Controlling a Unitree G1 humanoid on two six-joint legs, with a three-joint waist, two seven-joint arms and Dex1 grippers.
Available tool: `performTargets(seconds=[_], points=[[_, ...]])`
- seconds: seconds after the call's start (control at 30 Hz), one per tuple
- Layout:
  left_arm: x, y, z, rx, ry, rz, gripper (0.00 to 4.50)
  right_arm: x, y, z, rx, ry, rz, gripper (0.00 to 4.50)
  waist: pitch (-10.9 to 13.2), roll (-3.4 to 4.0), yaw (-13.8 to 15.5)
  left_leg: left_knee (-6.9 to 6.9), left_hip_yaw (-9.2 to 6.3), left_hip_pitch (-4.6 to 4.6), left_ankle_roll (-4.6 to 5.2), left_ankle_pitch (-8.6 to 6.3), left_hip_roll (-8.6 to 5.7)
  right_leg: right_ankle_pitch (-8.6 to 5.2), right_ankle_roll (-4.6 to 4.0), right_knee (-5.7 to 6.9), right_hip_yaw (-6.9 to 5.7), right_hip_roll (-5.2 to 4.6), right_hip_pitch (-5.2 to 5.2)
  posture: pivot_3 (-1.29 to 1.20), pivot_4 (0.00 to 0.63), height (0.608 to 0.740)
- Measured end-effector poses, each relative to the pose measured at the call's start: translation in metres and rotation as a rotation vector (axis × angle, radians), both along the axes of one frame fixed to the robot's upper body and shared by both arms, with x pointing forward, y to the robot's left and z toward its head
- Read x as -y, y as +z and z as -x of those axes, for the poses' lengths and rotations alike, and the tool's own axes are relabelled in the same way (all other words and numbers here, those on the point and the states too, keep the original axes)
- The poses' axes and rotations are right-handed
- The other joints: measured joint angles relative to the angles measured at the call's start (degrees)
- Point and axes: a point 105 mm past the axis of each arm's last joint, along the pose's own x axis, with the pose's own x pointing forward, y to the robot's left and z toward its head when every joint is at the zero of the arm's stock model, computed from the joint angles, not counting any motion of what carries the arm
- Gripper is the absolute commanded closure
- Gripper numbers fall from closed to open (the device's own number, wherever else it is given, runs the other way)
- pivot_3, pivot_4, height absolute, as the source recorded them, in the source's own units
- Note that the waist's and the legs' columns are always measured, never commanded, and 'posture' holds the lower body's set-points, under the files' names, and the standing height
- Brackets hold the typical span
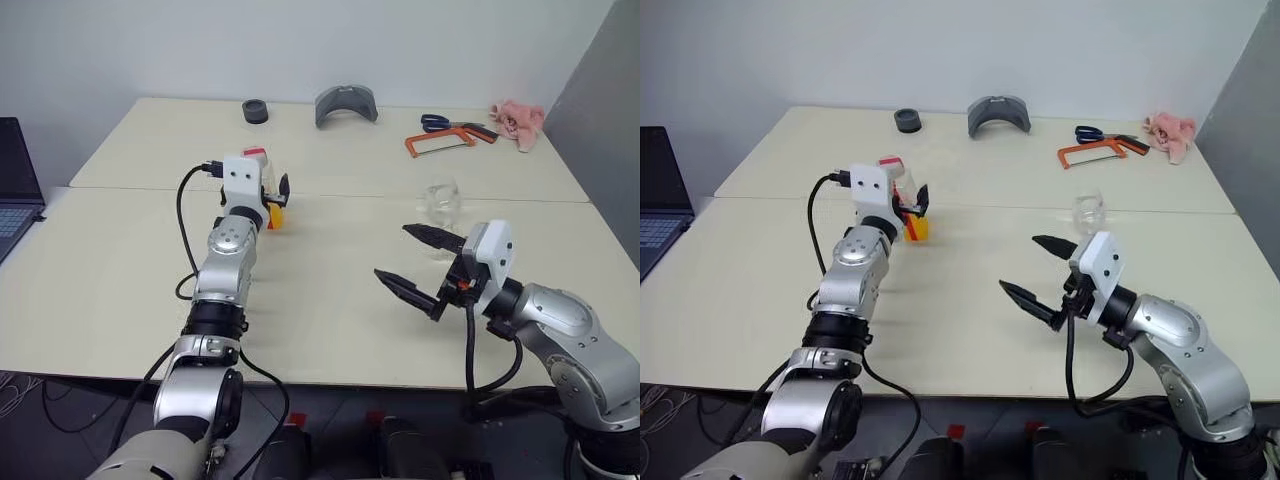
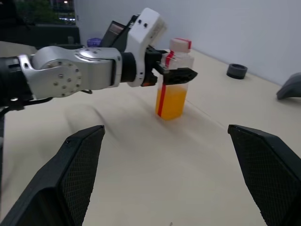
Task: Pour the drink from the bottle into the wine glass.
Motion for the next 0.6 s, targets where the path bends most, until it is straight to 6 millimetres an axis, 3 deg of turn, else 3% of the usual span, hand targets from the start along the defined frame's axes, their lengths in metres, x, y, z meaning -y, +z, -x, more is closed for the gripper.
performTargets(seconds=[0.17, 0.6], points=[[0.001, 0.006, -0.006, 0.012, 0.009, -0.002, 0.01, 0.000, 0.000, 0.000, -0.007, 0.007, 0.009, 0.00, 0.00, 0.00, 0.00, 0.00, 0.00, -0.05, 0.00, 0.00, 0.00, 0.00, 0.00, -0.05, -0.02, -0.01, -0.01, 0.00, 0.150, 0.740], [-0.002, -0.003, -0.015, -0.028, 0.025, -0.009, 0.01, -0.002, -0.003, 0.000, -0.021, 0.005, 0.011, 0.00, 0.00, -0.01, -0.01, 0.01, 0.00, -0.07, -0.01, 0.00, 0.00, 0.00, 0.00, -0.05, -0.03, -0.01, -0.03, 0.00, 0.150, 0.740]])
